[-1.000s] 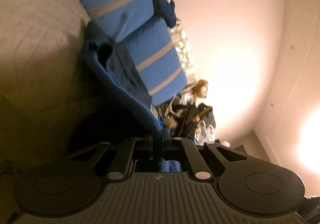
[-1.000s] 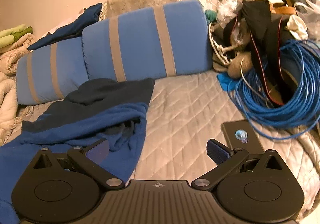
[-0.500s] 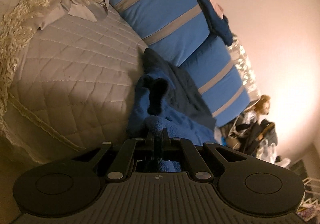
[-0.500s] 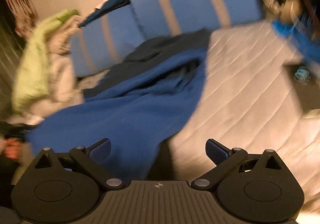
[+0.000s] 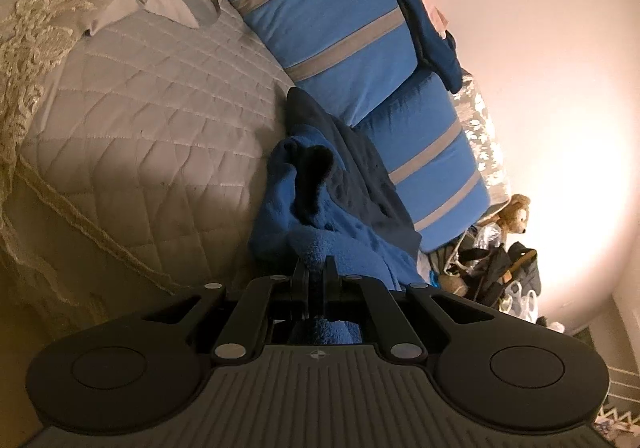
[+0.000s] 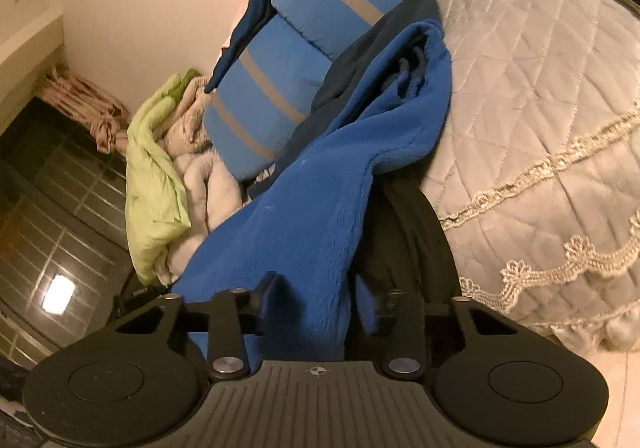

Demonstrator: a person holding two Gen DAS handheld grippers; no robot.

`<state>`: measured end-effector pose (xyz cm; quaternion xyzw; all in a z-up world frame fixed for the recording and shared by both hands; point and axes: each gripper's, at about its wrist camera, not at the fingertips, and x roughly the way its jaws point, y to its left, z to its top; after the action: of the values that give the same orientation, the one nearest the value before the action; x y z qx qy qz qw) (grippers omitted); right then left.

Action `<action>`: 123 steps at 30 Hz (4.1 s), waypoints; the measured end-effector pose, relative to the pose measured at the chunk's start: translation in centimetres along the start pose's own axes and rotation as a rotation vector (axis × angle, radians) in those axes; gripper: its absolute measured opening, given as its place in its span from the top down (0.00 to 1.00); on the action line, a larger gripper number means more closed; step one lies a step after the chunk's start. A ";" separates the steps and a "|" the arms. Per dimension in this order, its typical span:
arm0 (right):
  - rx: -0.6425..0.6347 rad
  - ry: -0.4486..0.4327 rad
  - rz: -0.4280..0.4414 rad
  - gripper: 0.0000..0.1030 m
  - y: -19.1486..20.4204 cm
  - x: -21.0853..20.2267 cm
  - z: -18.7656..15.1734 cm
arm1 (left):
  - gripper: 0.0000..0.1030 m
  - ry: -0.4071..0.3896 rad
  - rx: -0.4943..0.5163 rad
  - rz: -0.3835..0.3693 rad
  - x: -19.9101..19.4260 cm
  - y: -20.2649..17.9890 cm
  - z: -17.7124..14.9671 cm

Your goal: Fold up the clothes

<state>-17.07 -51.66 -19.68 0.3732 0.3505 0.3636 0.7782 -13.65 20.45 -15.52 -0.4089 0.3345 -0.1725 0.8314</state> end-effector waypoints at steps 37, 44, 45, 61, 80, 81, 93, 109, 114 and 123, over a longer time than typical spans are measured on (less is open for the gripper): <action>-0.024 -0.387 0.070 0.93 10.7 -9.3 7.7 | 0.95 -0.174 0.248 -0.201 -6.0 -10.6 -1.5; 0.055 -0.408 -0.026 0.93 8.8 -6.4 11.7 | 0.94 -0.197 0.308 -0.143 -2.4 -11.7 1.2; 0.061 -0.409 -0.035 0.93 8.6 -5.9 12.3 | 0.94 -0.199 0.308 -0.141 -1.8 -11.7 1.7; -0.012 -0.408 -0.180 0.93 6.4 1.5 21.6 | 0.94 -0.180 0.259 -0.062 6.9 -12.1 9.6; 0.070 -0.345 -0.351 0.93 -1.8 12.0 29.2 | 0.94 -0.020 0.033 0.097 21.1 -6.0 17.8; 0.074 -0.339 -0.362 0.93 -2.4 12.6 29.5 | 0.94 -0.013 0.029 0.113 21.9 -5.7 18.0; 0.158 -0.310 -0.419 0.90 -7.2 17.8 31.5 | 0.92 0.066 -0.108 0.176 27.3 -3.0 20.1; -0.380 -0.328 -0.690 0.00 3.1 20.6 29.0 | 0.24 -0.186 0.255 0.382 23.7 -12.4 17.4; -0.531 -0.214 -0.812 0.00 4.3 25.6 26.6 | 0.24 -0.104 0.503 0.500 28.7 -13.9 12.8; -0.517 -0.069 -0.892 0.00 -2.6 31.0 24.7 | 0.15 -0.023 0.712 0.580 34.2 -9.3 7.5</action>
<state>19.05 -35.24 -18.58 -0.0053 0.3486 0.0588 0.9354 15.96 -0.08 -18.99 0.0110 0.3457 -0.0321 0.9377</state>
